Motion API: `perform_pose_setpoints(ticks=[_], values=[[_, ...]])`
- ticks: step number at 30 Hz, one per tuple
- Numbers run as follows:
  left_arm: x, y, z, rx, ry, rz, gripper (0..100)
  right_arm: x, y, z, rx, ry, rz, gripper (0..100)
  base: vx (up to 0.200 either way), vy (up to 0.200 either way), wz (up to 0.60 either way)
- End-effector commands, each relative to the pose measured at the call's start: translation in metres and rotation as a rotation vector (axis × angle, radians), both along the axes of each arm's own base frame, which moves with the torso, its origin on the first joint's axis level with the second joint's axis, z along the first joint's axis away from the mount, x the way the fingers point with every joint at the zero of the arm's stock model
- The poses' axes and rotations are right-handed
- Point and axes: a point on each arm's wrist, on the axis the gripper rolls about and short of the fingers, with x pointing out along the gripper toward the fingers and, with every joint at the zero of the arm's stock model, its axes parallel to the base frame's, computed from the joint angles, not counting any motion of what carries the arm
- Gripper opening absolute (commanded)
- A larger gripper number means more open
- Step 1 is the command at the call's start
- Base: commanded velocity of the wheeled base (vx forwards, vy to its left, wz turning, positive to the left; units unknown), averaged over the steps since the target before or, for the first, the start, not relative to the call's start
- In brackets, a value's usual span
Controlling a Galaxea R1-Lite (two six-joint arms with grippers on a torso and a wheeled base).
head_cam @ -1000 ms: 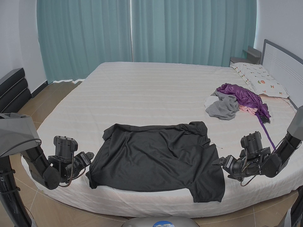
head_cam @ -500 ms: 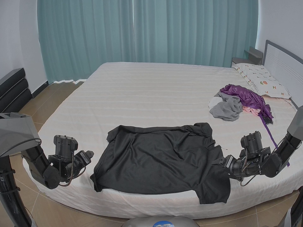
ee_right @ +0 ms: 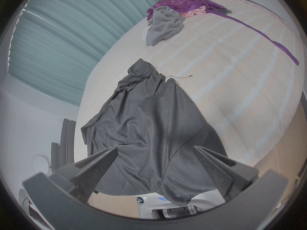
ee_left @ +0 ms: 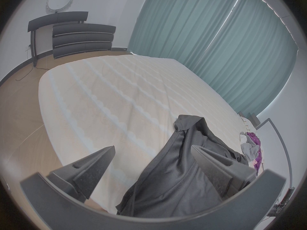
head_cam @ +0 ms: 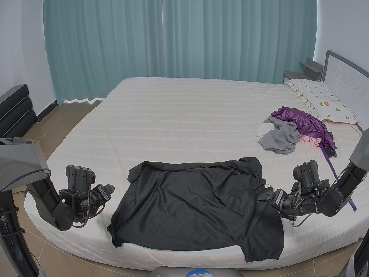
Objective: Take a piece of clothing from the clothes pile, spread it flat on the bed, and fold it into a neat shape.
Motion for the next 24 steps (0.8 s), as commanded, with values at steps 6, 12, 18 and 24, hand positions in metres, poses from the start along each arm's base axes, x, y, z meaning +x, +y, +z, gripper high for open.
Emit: perform_pose_setpoints(ticks=[6,12,18,24], values=[[-0.0004,0.0,-0.001,0.001,0.004,0.0,100,0.0005,-0.0001,0.0004,0.002,-0.002,-0.002,100,0.0,0.0,0.0],[-0.0006,-0.0005,-0.0011,0.001,0.005,-0.001,100,0.0017,0.0002,-0.0006,0.002,0.0,-0.002,100,0.0,0.0,0.0],[-0.0017,-0.0025,-0.002,0.002,0.01,-0.009,100,0.0017,0.0007,-0.0019,0.001,0.004,0.0,100,0.0,0.0,0.0],[-0.0028,-0.0046,-0.0024,0.002,0.013,-0.018,100,-0.0005,-0.0012,-0.0081,-0.008,0.03,0.004,100,0.0,0.0,0.0]])
